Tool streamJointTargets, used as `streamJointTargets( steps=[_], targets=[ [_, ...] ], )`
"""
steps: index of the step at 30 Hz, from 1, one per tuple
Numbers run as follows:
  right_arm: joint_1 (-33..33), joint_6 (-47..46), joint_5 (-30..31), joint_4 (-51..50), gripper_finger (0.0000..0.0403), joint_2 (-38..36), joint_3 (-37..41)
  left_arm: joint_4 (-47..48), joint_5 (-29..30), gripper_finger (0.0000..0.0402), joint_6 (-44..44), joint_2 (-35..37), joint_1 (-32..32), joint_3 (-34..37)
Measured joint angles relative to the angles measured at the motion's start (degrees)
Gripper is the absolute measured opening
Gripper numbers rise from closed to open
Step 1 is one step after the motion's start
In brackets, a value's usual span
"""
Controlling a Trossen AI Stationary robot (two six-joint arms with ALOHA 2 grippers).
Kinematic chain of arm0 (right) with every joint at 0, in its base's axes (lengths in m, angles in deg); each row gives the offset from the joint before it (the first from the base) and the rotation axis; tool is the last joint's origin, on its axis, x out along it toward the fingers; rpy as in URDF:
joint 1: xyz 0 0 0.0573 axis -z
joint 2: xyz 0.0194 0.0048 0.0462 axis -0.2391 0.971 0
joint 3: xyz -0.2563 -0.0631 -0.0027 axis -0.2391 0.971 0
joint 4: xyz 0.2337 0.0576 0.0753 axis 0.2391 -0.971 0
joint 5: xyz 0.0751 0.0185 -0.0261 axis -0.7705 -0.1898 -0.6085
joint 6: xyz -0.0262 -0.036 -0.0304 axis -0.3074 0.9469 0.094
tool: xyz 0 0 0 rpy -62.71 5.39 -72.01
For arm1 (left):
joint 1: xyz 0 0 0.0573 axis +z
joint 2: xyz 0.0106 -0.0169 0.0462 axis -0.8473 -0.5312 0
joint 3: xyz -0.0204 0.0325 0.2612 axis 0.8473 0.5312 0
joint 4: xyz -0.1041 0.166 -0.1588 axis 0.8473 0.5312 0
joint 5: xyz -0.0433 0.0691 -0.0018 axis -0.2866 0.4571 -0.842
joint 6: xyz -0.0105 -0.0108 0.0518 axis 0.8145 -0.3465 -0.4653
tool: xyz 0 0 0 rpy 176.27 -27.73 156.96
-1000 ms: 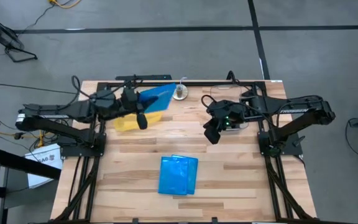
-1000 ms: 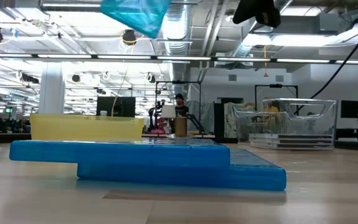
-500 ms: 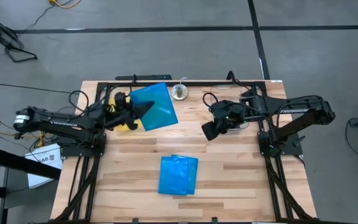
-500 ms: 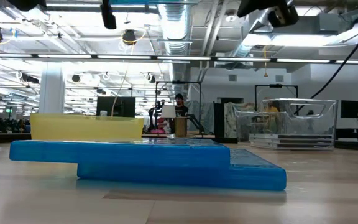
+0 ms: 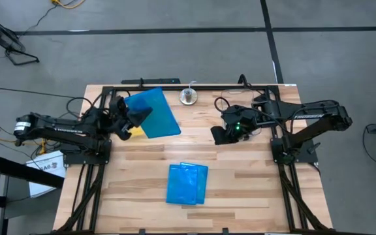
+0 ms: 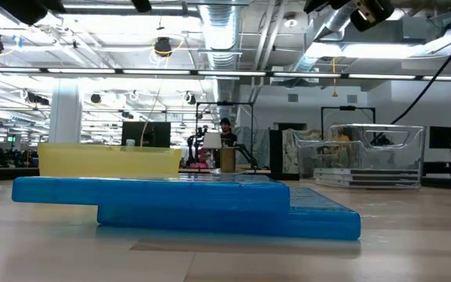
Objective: Pick & place jewel cases by type
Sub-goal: Put the blue CD case into the yellow bin
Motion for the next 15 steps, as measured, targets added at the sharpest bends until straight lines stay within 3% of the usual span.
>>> streamJointTargets(
  steps=[15],
  targets=[
    [0.0,-0.93,0.01,0.01,0.0,0.0,0.0,-1.64,-10.81,0.0,-0.5,-0.02,5.07,0.0]
  ],
)
